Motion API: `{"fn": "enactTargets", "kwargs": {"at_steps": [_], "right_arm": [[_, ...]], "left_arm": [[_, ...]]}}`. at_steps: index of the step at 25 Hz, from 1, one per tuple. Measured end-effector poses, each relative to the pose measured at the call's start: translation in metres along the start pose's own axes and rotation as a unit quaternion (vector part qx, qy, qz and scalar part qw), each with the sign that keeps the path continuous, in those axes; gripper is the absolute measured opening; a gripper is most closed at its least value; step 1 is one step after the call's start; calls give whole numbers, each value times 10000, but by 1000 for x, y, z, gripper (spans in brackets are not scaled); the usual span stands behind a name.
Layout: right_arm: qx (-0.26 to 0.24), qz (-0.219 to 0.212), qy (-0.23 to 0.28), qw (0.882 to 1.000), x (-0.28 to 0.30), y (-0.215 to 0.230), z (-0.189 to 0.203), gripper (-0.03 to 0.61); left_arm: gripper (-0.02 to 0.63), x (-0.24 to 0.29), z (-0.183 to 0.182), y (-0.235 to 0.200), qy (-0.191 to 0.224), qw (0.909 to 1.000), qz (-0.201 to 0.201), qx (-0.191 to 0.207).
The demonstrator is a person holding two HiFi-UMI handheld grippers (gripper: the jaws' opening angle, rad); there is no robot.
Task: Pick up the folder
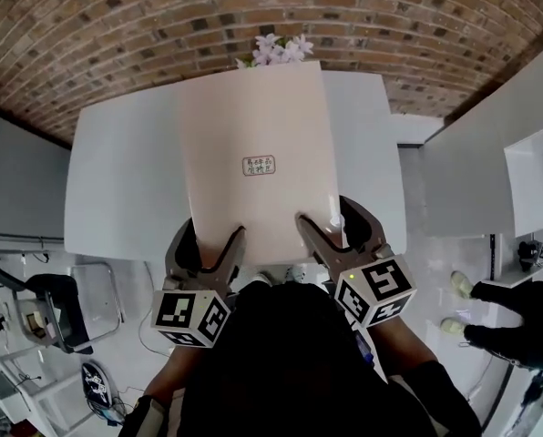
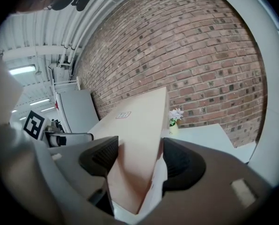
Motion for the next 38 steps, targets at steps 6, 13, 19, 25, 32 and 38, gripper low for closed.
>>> {"fn": "enactTargets", "kwargs": {"at_steps": [6,13,19,25,32,38], "right_arm": [[-73,106,165,9998,-19,-26,-2,302],[-127,376,357,9986,-45,-63,3,301],[-199,578,483,9970,-62,-88,7,301],[-254,611,543,9963,-71,-95,15,299],[-289,524,536,9968,-71,-71,14,298],[-264,479,495,9973,-79,-41,9,297]], "left_arm": [[374,-28,-1,0,201,9997,103,71],[374,-64,5,-2,384,9986,331,113],[374,-87,8,-4,457,9975,529,127],[373,-98,15,0,490,9974,508,151],[373,-81,15,15,450,9981,399,94],[373,-63,9,39,395,9985,368,71]]}}
Point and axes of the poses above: the fingertips, and each gripper's own axes: x forward along the fingers, y to its right, z out of its underside, the point moved 4 cm from there along -x, backward along the fingers, and after that the axes turned 15 degrees about -y, right-handed, at the moved point
